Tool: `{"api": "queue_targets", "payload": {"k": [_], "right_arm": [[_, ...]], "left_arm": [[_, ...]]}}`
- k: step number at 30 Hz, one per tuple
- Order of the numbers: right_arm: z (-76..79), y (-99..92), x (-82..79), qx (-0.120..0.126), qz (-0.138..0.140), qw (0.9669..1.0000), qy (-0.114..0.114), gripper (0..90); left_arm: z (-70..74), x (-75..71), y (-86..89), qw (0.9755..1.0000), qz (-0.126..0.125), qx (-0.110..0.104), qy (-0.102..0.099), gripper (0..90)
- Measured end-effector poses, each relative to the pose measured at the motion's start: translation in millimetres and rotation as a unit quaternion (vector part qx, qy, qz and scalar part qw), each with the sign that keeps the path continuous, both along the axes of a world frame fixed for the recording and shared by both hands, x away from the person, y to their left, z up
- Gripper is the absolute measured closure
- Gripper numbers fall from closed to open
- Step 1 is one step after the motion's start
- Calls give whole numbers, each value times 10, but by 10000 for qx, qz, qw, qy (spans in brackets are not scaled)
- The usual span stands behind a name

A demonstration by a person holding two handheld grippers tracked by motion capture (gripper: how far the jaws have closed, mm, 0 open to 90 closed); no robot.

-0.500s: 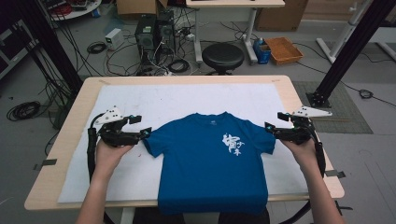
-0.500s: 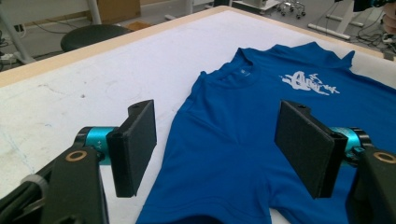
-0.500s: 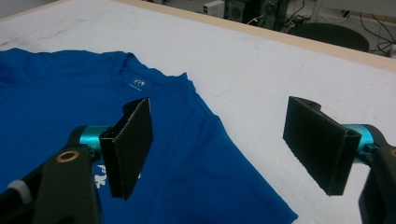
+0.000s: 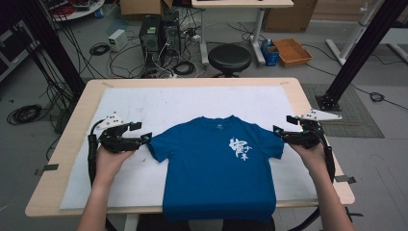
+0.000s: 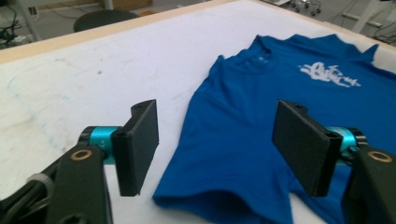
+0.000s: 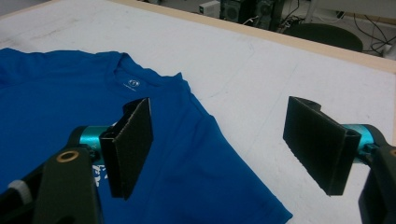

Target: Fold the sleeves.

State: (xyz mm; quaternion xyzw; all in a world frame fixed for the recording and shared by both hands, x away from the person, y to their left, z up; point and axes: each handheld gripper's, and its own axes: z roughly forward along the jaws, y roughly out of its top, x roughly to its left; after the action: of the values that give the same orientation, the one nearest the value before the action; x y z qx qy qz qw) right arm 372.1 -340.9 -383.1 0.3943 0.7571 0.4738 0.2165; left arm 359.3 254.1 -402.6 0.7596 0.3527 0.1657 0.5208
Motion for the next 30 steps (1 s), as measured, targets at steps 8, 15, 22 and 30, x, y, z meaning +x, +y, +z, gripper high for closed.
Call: {"api": "queue_targets", "payload": {"k": [8, 15, 22, 30], "right_arm": [[-15, 20, 12, -39, -46, 10000, 61, 242], [-18, 37, 11, -56, -38, 10000, 46, 244], [-22, 33, 8, -56, -57, 10000, 42, 247], [-23, 38, 9, -66, -63, 10000, 40, 248]], "left_arm": [[-226, 100, 167, 9940, 668, 6, 866, 509], [-367, 222, 107, 9860, 910, -68, 1395, 567], [-394, 257, 39, 9832, 1061, -129, 1479, 598], [-414, 260, -43, 9796, 1155, 156, 1637, 671]]}}
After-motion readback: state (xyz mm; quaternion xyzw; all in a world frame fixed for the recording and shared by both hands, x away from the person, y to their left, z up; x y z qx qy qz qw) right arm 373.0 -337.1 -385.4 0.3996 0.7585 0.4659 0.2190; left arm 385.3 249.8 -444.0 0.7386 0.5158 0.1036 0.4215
